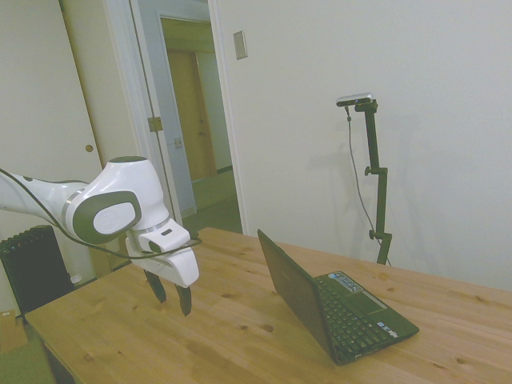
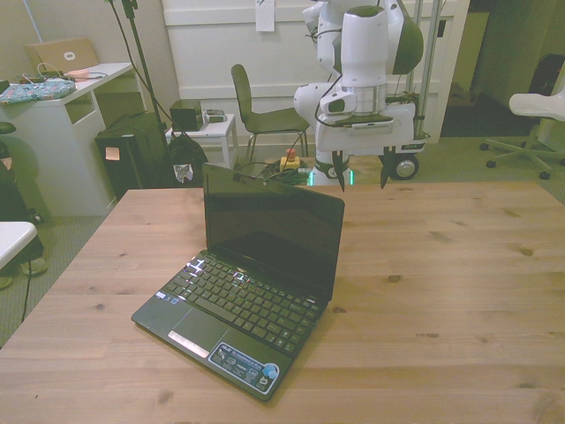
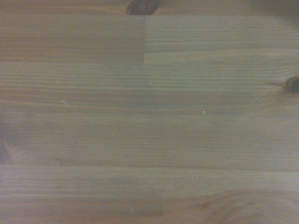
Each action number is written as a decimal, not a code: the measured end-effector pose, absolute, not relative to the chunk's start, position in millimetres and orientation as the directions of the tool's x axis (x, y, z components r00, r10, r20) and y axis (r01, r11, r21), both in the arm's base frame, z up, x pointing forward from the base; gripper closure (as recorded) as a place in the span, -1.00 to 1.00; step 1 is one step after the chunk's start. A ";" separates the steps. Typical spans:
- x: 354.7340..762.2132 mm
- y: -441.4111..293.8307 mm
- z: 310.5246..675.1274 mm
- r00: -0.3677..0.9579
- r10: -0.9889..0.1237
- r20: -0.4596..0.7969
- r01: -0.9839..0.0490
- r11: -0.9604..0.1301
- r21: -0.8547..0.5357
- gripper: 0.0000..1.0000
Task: Close the laptop
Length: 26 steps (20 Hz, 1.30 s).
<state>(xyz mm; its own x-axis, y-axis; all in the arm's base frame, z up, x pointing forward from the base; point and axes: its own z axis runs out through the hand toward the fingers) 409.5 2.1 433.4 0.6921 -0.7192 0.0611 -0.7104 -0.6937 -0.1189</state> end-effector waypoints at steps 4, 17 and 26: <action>414.9 -8.0 437.2 0.668 -0.734 0.123 -0.727 -0.679 -0.103 -1.00; 462.2 -105.6 490.5 0.325 -0.908 0.262 -0.900 -0.383 -0.208 -1.00; 485.4 -134.2 501.2 0.219 -0.942 0.254 -0.929 -0.281 -0.242 1.00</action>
<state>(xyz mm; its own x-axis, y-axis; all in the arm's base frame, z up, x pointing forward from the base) 485.4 -134.2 501.2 0.2187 -0.9421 0.2542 -0.9287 -0.2809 -0.2420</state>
